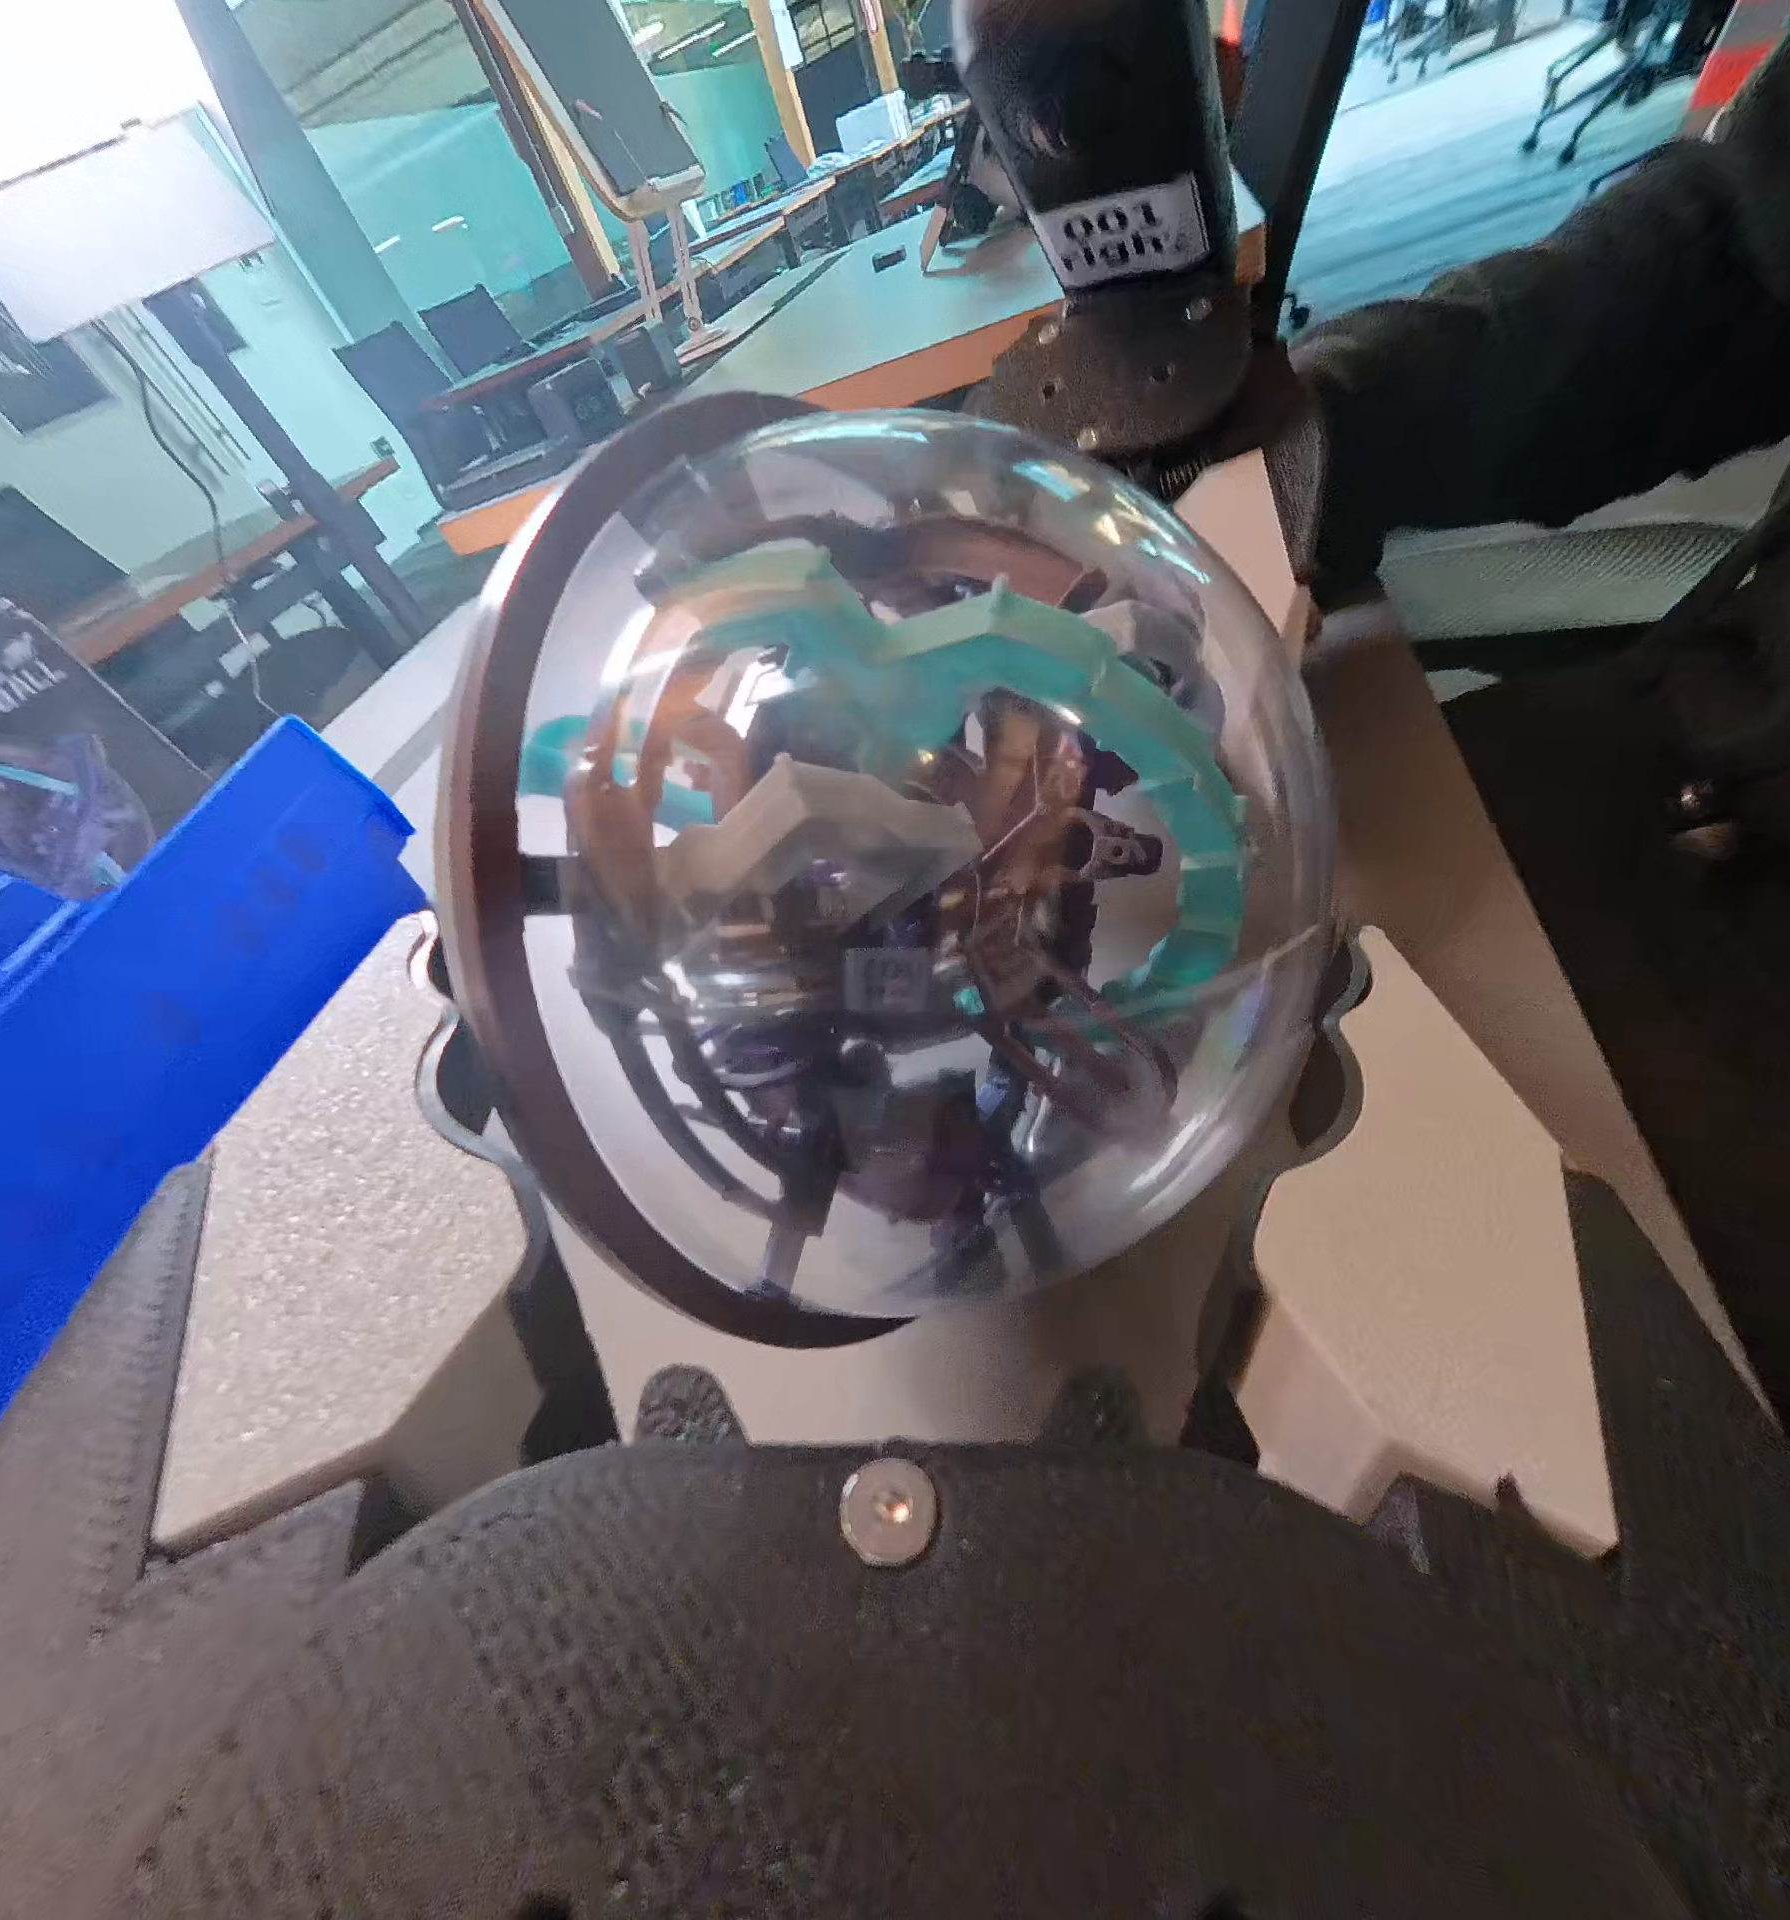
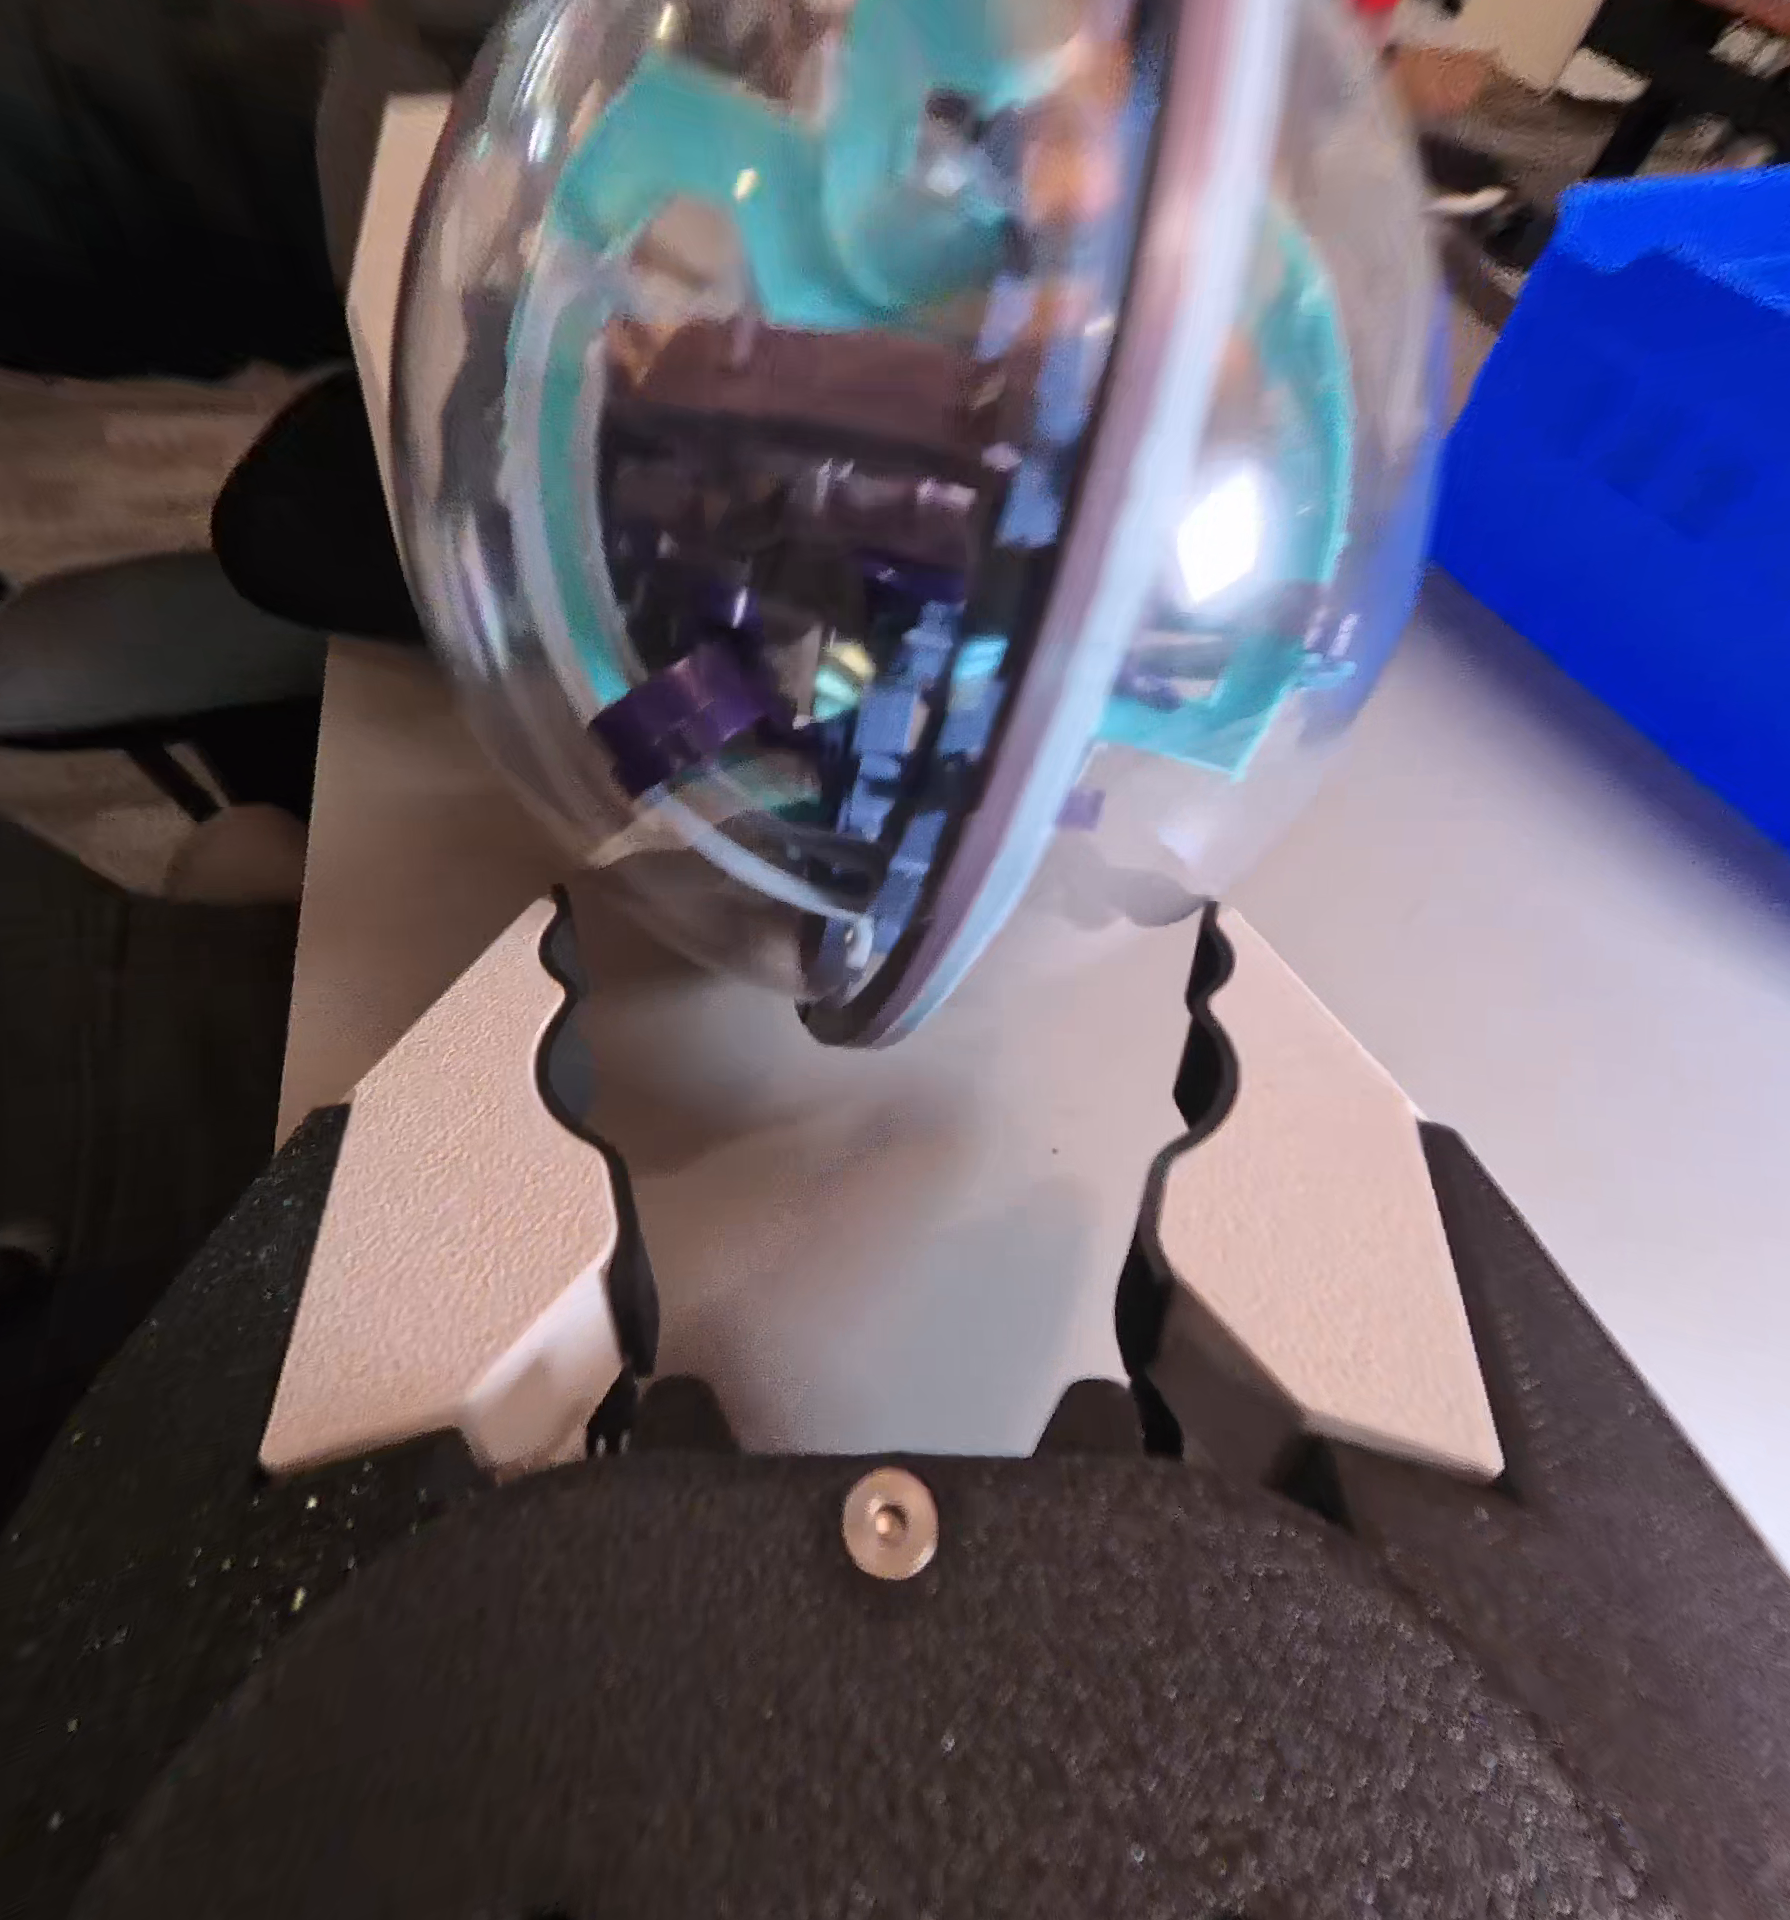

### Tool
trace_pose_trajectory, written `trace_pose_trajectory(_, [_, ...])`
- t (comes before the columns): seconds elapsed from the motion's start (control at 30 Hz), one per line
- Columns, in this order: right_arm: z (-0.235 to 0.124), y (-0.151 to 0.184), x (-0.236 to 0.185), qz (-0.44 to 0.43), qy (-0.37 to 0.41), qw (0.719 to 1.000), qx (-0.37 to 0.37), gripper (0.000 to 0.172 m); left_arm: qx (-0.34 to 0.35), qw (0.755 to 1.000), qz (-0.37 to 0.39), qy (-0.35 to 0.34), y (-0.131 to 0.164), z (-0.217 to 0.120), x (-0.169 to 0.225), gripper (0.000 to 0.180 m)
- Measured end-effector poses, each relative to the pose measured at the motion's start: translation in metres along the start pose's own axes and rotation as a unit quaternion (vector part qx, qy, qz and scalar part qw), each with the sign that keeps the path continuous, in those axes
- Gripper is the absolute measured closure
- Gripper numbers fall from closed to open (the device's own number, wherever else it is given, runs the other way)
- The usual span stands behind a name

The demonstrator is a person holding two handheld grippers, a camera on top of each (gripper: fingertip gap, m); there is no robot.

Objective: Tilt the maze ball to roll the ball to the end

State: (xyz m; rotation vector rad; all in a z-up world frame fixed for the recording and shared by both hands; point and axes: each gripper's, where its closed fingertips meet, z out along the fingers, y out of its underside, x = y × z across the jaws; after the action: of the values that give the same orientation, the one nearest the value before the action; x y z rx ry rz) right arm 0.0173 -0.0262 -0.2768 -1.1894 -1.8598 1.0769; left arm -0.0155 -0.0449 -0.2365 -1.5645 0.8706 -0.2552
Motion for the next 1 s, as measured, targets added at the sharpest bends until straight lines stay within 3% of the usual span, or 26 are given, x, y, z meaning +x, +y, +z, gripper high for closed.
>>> trace_pose_trajectory(0.2, [-0.018,-0.007,0.012,-0.026,0.040,0.999,0.023,0.053,-0.026,0.998,0.051,-0.038,0.008,0.017,-0.004,0.026])
trace_pose_trajectory(0.3, [-0.028,-0.006,0.014,-0.035,0.038,0.998,0.029,0.052,-0.026,0.998,0.040,-0.031,0.006,0.024,0.000,0.028])
trace_pose_trajectory(0.43, [-0.039,-0.010,0.013,-0.054,0.030,0.998,0.032,0.051,-0.028,0.998,-0.037,0.045,0.001,0.020,0.011,0.027])
trace_pose_trajectory(0.5, [-0.043,-0.011,0.012,-0.068,0.028,0.997,0.032,0.051,-0.022,0.992,-0.089,0.083,-0.006,0.012,0.009,0.035])
trace_pose_trajectory(0.57, [-0.043,-0.013,0.011,-0.081,0.028,0.996,0.030,0.053,-0.004,0.989,-0.118,0.088,-0.013,0.008,-0.002,0.033])
trace_pose_trajectory(0.77, [-0.041,-0.019,0.009,-0.094,0.019,0.995,0.036,0.058,-0.031,0.989,-0.099,0.103,-0.007,0.023,0.004,0.027])
trace_pose_trajectory(1.0, [-0.049,-0.026,0.013,-0.057,0.020,0.996,0.063,0.057,-0.051,0.994,-0.075,0.054,0.012,0.030,0.006,0.024])
